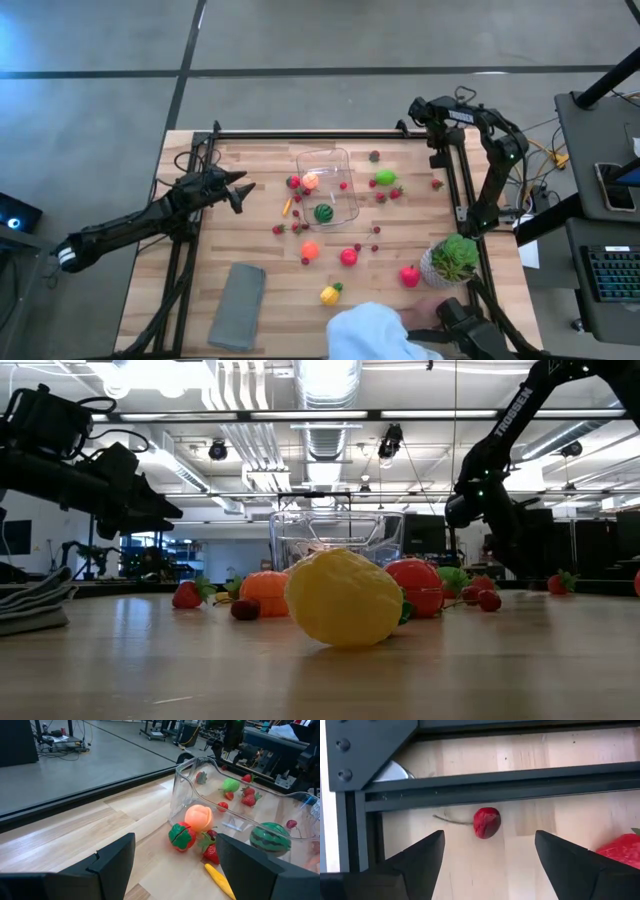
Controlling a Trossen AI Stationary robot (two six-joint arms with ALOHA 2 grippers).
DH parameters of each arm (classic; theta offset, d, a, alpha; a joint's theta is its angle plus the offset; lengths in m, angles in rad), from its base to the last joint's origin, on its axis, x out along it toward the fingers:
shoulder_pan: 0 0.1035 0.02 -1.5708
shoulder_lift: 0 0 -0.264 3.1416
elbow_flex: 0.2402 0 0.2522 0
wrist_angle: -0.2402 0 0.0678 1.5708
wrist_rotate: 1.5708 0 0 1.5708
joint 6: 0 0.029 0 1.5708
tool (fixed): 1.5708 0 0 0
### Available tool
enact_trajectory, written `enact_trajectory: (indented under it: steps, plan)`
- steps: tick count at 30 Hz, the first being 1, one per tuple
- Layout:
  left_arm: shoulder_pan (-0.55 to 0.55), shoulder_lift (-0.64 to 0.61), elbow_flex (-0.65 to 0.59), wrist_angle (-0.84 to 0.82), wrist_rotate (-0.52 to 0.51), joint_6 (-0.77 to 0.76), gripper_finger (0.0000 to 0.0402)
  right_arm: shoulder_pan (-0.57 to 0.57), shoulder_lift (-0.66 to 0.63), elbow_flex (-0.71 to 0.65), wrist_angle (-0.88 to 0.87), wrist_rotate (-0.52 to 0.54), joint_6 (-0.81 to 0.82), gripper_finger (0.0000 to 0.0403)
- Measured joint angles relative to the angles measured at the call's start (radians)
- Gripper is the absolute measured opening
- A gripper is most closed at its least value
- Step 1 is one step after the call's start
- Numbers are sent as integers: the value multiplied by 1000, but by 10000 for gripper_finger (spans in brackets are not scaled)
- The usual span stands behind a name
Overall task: Pick and placing Produce into tupperware
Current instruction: Put the red cherry into the transparent container
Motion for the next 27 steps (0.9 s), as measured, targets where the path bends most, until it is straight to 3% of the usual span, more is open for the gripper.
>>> enact_trajectory:
  steps: [6, 13, 27]
  plan:
    - [0, 0, 0, 0, 0, 0, 263, 0, 28, 4, -19, 8, 49, 309]
    - [0, 0, 0, 0, -4, 0, 263, 0, 62, 17, -28, -88, 38, 305]
    - [0, 0, 0, 0, -3, 0, 263, -4, 76, 55, -34, -54, 82, 294]
